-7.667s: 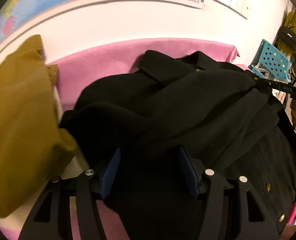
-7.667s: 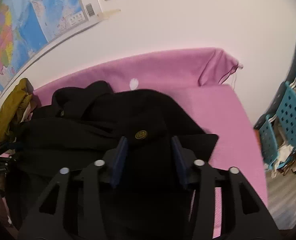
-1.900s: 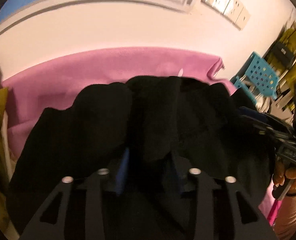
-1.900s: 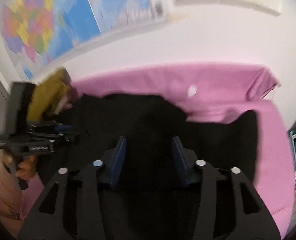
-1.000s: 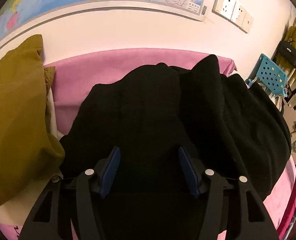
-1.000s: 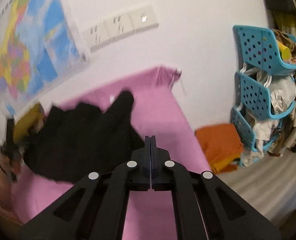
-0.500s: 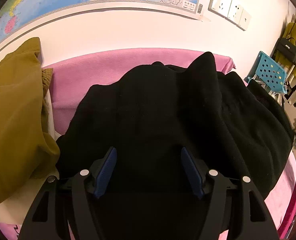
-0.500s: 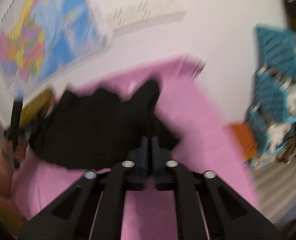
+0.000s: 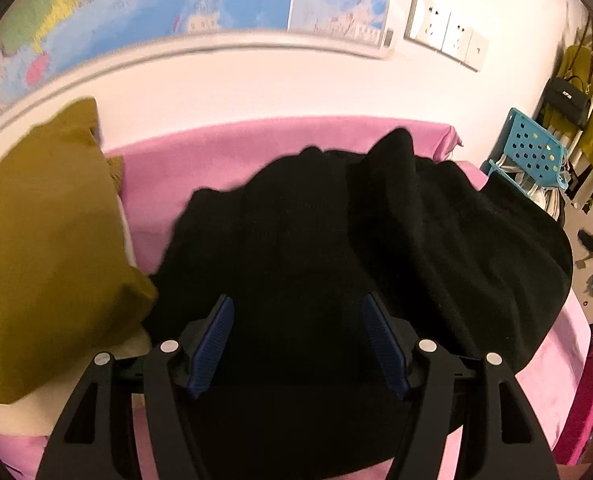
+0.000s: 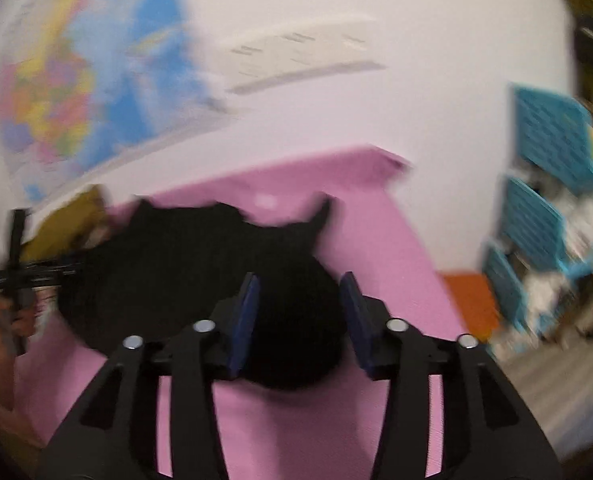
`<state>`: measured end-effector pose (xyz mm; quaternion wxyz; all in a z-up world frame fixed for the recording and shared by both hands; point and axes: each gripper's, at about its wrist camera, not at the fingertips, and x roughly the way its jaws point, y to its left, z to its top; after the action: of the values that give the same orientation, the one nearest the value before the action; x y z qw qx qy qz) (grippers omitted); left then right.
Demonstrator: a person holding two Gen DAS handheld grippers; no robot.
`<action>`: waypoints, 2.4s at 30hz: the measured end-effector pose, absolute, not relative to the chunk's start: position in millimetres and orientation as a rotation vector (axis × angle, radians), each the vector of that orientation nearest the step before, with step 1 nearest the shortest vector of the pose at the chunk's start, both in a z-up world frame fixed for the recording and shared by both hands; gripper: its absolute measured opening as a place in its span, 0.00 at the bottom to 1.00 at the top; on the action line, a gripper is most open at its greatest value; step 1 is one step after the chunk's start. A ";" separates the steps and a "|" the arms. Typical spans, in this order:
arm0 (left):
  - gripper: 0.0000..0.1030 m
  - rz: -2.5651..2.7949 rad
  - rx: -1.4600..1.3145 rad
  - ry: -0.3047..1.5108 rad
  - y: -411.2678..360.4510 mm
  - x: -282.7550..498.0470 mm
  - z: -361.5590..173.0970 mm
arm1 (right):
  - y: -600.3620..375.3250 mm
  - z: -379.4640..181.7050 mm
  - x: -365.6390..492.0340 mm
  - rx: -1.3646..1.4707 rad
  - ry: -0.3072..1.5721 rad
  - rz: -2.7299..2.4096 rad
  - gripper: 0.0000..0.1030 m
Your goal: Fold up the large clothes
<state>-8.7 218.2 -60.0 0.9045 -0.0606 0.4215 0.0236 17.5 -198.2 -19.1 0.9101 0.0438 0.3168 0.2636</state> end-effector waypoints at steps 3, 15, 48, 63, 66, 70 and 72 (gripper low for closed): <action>0.63 0.075 -0.101 0.875 217.1 -6.0 -59.0 | -142.7 -6.8 21.9 0.022 0.638 0.694 0.54; 0.11 0.112 -0.059 0.972 224.3 42.5 -87.9 | 13.5 -63.3 83.9 -0.187 0.841 0.791 0.56; 0.18 0.088 -0.074 0.962 234.7 76.8 -81.7 | -49.2 -83.1 132.6 -0.134 0.901 0.544 0.23; 0.53 0.123 -0.043 0.847 236.4 7.6 -68.2 | 20.4 -76.3 76.7 -0.242 0.804 0.786 0.52; 0.54 0.122 -0.068 0.824 241.5 -8.5 -65.0 | 13.4 -87.2 89.4 -0.174 0.842 0.778 0.51; 0.64 0.127 -0.095 0.756 255.2 -51.3 -50.4 | -2.6 -58.1 66.8 -0.152 0.762 0.803 0.53; 0.66 0.137 -0.107 0.740 260.7 -70.1 -47.2 | -7.5 -35.3 43.6 -0.154 0.700 0.862 0.58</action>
<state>-70.1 260.7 -47.2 0.9287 -0.0520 0.3611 0.0668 43.6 -7.5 -35.3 0.8470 -0.0731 0.3318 0.4088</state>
